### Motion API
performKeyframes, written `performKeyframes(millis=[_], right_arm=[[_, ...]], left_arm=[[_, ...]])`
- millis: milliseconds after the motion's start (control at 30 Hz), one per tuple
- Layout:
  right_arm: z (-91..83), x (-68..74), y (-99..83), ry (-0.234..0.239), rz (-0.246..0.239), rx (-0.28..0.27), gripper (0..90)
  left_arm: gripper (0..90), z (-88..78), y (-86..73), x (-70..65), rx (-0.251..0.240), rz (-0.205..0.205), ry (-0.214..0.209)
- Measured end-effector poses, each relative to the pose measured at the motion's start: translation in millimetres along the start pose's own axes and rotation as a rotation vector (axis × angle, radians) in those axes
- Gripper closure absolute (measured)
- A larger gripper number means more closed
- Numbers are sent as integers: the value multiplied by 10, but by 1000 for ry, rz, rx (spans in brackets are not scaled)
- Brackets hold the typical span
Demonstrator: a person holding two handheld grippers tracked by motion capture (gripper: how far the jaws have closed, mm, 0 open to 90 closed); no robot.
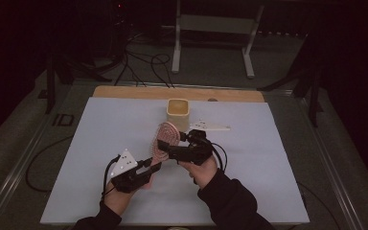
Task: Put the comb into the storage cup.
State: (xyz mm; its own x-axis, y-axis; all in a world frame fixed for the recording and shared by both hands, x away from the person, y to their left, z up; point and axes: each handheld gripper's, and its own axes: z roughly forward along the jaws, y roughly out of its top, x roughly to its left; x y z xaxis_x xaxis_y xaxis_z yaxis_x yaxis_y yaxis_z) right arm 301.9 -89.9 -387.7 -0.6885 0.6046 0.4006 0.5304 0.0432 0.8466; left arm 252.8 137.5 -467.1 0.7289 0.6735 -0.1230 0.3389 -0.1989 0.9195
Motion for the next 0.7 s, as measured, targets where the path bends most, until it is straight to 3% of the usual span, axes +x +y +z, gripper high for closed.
performKeyframes(millis=[133, 433, 533, 700], right_arm=[[12, -13, -14, 8, 28, 0, 386], [52, -42, -32, 28, 53, 34, 502], [48, -50, -35, 21, 44, 36, 583], [39, -47, -35, 32, 36, 32, 614]], left_arm=[[711, -2, 2, 6, 2, -2, -2], [711, 4, -9, 18, -1, -15, -8], [710, 5, -9, 15, -2, -14, -9], [709, 7, -9, 25, 2, -13, -12]])
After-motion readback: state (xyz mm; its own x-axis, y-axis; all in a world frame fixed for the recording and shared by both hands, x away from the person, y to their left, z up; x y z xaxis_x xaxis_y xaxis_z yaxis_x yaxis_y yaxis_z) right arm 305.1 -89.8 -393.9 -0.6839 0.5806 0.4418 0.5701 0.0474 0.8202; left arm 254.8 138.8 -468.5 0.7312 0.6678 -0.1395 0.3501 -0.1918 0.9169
